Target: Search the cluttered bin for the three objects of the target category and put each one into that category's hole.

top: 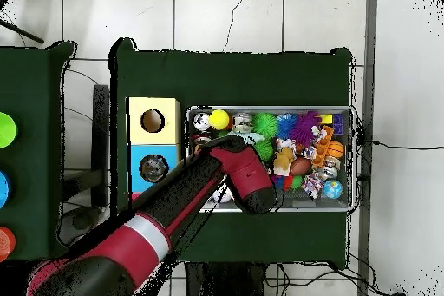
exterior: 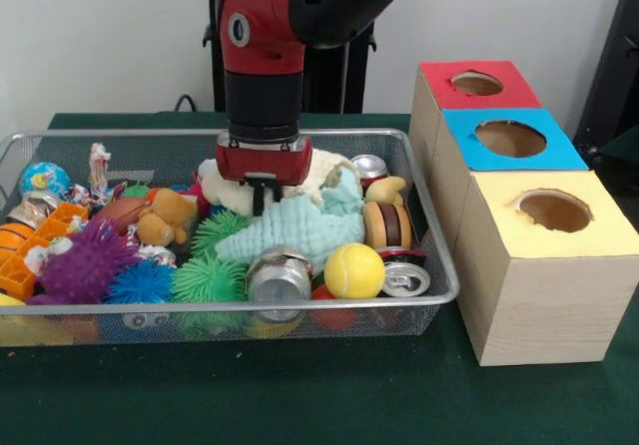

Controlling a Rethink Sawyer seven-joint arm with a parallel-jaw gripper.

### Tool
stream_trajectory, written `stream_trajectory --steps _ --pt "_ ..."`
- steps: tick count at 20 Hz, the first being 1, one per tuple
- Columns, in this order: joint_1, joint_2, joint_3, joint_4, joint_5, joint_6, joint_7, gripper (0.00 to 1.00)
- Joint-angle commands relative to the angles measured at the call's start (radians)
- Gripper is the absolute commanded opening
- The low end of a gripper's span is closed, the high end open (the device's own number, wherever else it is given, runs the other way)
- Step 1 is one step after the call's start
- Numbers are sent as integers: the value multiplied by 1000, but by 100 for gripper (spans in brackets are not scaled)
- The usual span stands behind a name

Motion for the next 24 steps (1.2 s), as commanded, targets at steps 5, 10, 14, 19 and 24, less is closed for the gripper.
stream_trajectory --steps 5,10,14,19,24 --pt "25 75 -28 -89 -266 -261 341 0" --pt "26 69 -50 -109 -275 -278 376 0" --pt "26 67 -75 -116 -277 -296 394 0" --pt "30 59 -102 -124 -279 -318 409 0" --pt "32 28 -144 -131 -279 -341 440 0"
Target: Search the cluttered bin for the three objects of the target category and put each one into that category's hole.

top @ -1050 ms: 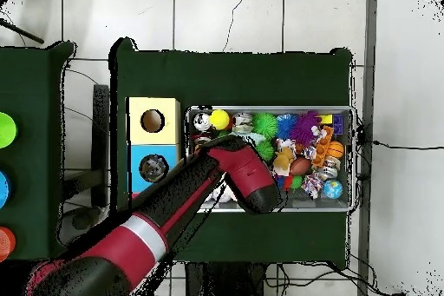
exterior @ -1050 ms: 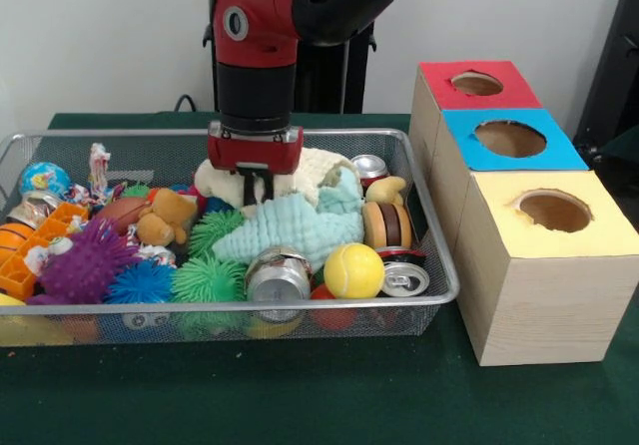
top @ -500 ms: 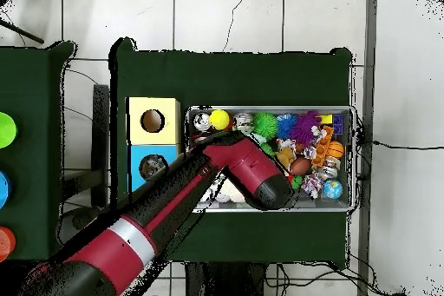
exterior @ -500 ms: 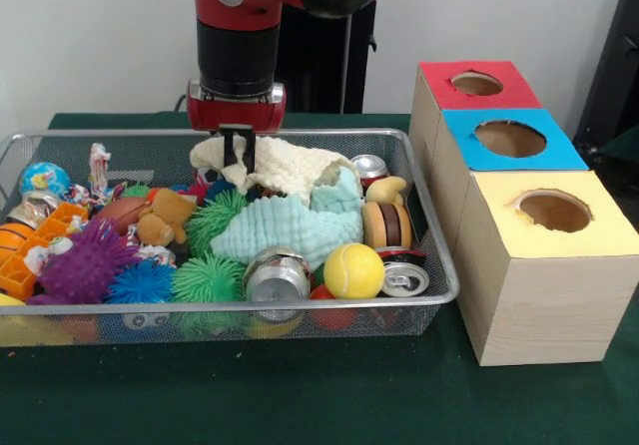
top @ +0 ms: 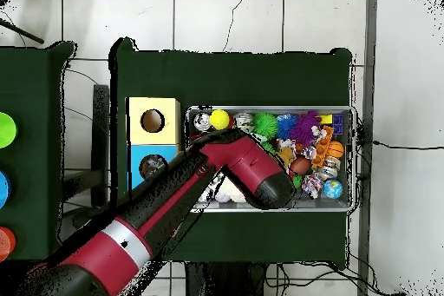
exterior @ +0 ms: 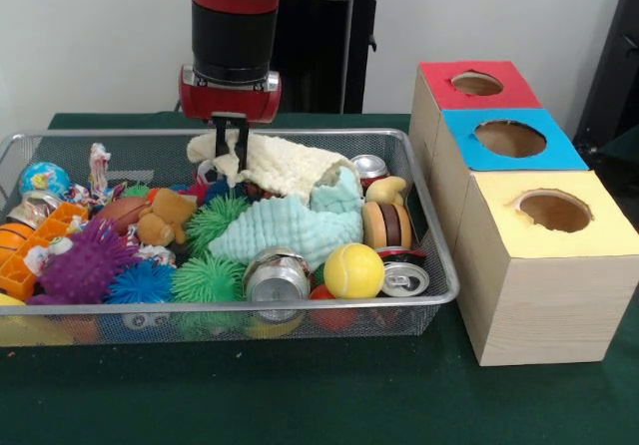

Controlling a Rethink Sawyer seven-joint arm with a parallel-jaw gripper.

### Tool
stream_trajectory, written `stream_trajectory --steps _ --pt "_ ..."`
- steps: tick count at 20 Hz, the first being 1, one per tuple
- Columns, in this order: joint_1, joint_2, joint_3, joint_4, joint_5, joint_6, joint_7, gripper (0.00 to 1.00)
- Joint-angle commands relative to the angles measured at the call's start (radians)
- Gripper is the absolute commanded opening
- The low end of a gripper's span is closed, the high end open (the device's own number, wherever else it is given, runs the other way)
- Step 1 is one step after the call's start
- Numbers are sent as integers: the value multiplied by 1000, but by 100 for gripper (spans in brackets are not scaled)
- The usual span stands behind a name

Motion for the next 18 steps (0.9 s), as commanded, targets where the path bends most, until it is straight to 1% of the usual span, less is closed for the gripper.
stream_trajectory --steps 1,4,9,13,16,18 --pt "6 -9 -4 -102 -21 -163 437 0" --pt "11 -13 -47 -116 -44 -213 473 0" --pt "17 -14 -96 -134 -46 -261 512 0" --pt "27 -40 -132 -137 -41 -307 535 0" --pt "32 -67 -171 -141 -53 -367 559 0" --pt "32 -76 -187 -147 -57 -390 569 0"
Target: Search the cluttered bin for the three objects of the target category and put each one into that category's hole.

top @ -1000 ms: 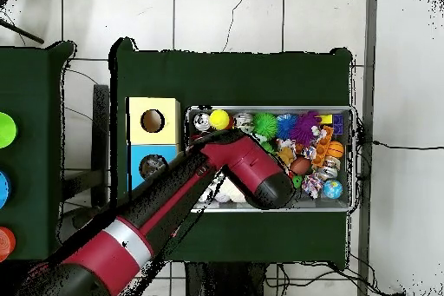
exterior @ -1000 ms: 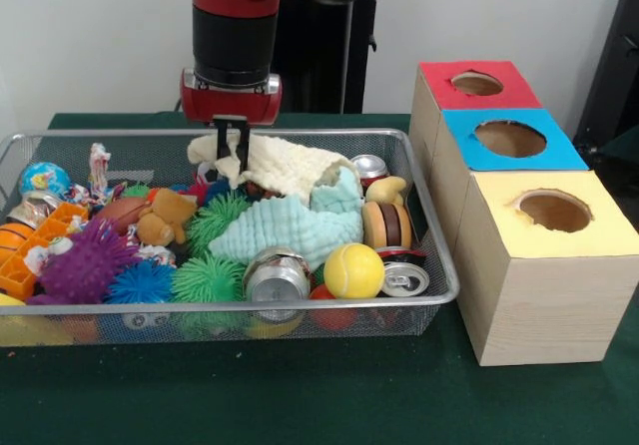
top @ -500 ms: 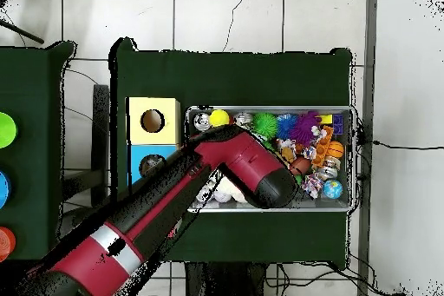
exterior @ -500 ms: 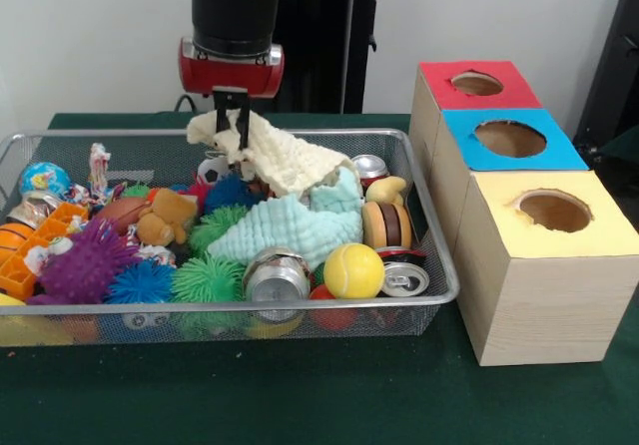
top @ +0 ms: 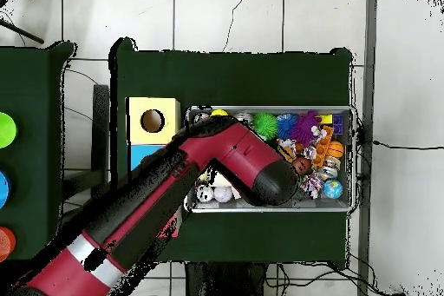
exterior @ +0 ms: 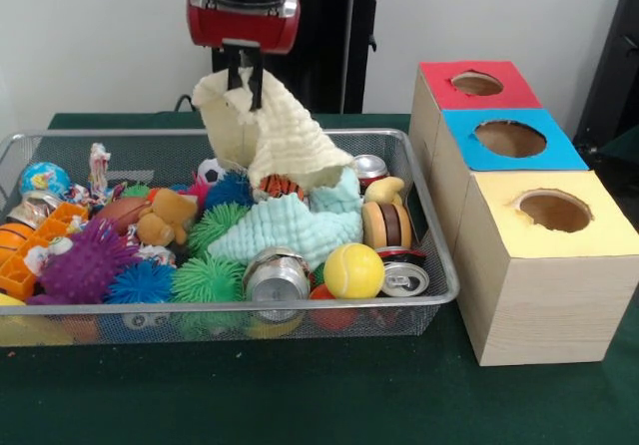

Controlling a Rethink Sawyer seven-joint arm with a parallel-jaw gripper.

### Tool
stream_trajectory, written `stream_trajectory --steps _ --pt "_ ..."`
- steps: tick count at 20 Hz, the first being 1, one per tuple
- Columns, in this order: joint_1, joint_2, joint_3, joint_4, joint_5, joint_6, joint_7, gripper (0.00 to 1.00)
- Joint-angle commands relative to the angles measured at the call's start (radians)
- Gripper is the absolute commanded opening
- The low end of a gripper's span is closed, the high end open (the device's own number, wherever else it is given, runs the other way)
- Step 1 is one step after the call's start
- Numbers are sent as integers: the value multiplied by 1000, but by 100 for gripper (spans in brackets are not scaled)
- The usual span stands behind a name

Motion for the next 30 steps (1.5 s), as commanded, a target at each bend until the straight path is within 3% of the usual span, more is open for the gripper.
stream_trajectory --steps 1,17,22,30 --pt "1 -48 -38 -107 -22 -178 378 0" --pt "-20 -128 -188 -141 -69 -414 406 0" --pt "-19 -91 -181 -116 -46 -381 378 0" --pt "-54 -92 -164 -125 -31 -356 337 0"
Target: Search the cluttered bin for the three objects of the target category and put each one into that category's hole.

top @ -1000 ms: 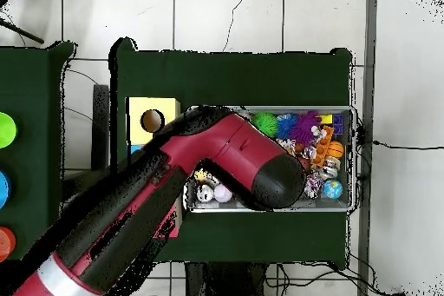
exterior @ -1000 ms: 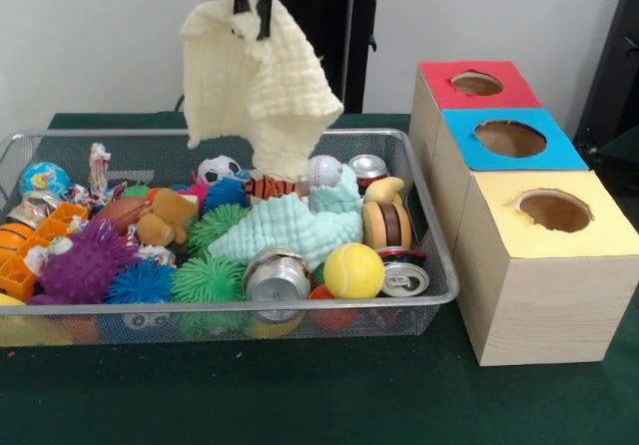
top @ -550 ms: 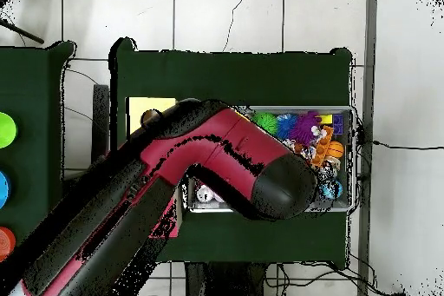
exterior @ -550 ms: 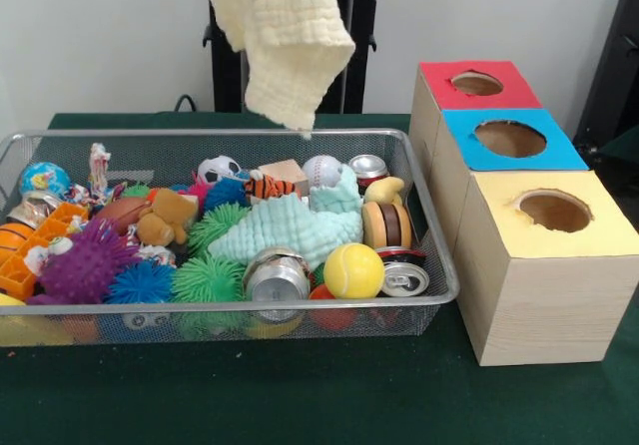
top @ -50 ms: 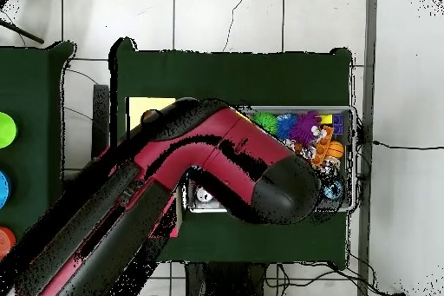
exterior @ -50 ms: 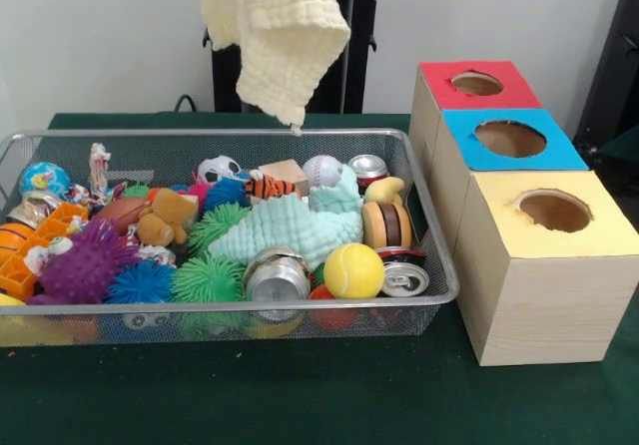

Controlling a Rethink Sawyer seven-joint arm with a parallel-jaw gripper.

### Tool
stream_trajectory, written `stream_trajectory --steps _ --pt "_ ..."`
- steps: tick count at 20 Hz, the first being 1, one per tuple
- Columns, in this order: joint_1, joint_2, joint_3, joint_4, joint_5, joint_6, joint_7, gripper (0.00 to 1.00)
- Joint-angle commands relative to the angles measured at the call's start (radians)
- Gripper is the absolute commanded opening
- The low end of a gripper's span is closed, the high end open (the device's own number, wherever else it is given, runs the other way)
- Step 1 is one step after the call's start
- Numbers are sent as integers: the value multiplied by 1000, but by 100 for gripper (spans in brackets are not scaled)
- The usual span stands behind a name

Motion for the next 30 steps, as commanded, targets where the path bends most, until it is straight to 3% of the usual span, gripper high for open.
stream_trajectory --steps 1,13,30 --pt "-59 44 64 -61 48 -51 282 0" --pt "-127 79 64 -63 12 25 134 0" --pt "-196 82 135 -52 39 158 -60 0"
